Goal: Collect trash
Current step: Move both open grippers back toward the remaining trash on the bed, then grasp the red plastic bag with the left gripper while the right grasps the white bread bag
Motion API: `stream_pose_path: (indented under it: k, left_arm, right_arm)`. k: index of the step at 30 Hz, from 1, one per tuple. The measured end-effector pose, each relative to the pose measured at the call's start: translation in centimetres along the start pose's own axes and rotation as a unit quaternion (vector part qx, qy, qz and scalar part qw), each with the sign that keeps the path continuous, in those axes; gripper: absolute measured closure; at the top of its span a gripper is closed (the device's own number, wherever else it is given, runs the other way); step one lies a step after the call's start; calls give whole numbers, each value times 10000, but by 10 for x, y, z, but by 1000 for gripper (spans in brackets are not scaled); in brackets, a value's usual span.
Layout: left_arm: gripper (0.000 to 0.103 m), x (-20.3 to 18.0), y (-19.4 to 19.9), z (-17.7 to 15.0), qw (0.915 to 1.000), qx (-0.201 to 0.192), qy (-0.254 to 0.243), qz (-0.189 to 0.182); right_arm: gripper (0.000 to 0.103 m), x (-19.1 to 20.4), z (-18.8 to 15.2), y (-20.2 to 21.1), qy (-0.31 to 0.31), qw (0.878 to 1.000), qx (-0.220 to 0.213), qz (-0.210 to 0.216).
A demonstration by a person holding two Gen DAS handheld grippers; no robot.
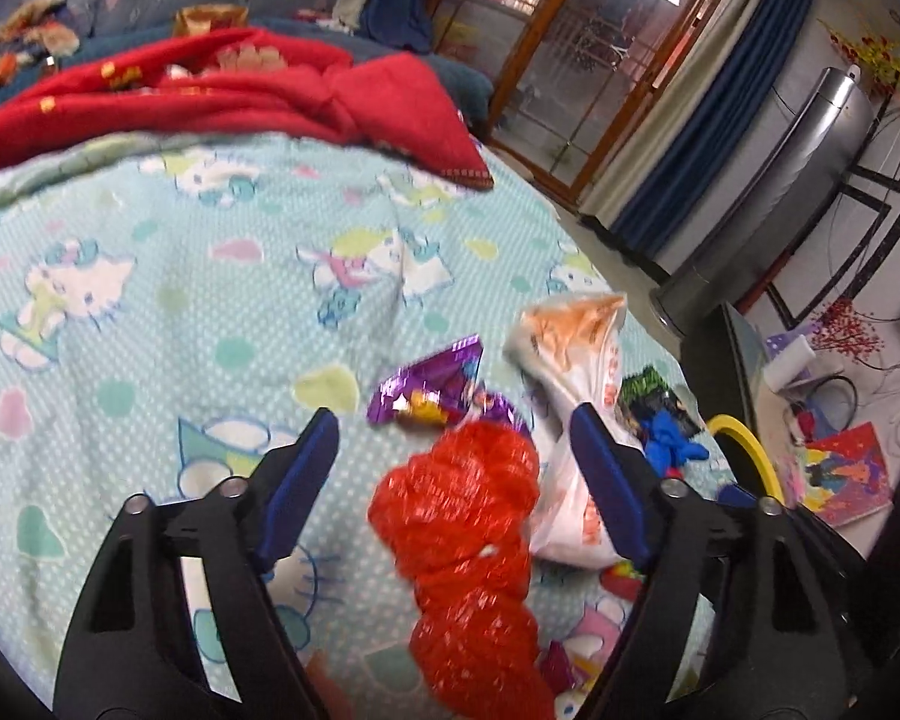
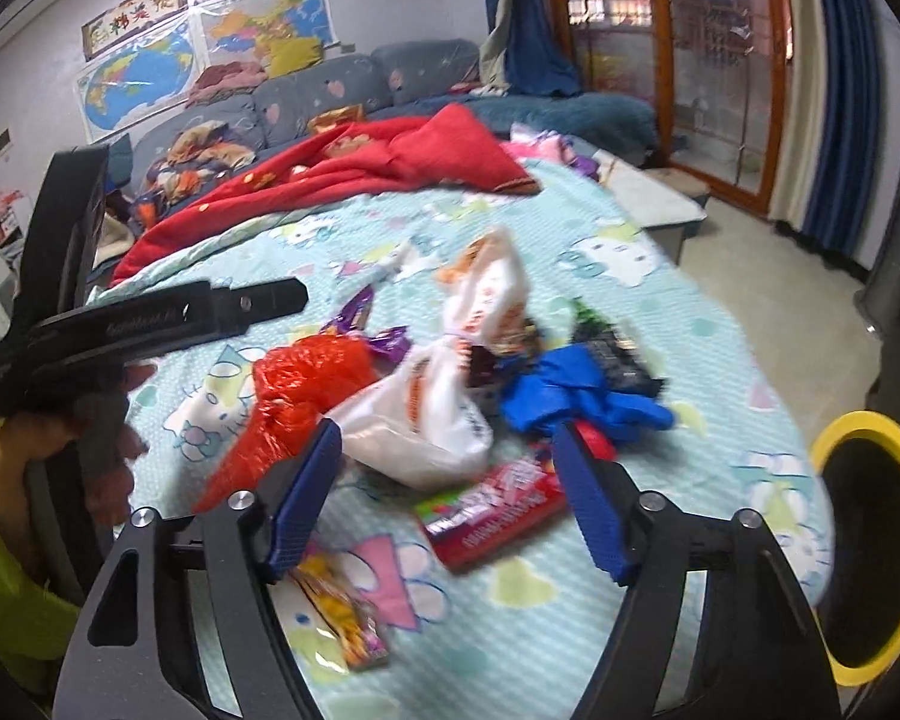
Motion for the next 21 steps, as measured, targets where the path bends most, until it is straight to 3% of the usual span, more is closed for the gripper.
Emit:
stream_pose_path:
  k: [7, 14, 16, 20, 21]
  left_arm:
    - [43, 14, -11, -15, 9984, 481, 238, -203]
    - [52, 19, -23, -30, 9956, 862, 247, -277]
    - [55, 18, -24, -32, 9954, 889, 221, -291]
    - [68, 14, -23, -32, 9952, 916, 136, -320]
    - [69, 13, -23, -33, 9951, 929, 114, -321]
  right_arm:
    - [48, 5, -1, -26, -316, 9979, 358, 443]
    - [62, 6, -11, -31, -353, 9965, 431, 617]
    - [73, 5, -12, -30, -324, 9966, 459, 610]
    - [79, 5, -14, -27, -226, 9969, 399, 645]
    - [94, 6, -13, -25, -198, 9965, 362, 721]
Point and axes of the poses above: each gripper's, at about its wrist camera, not at the fingertips, and y roughly against the way its jaws point, x to its left, z to its top, the point moved 3 cm from there along -y, roughly the way its jaws point, and after that the axes turned 11 degrees about y, right-handed, at the moved point
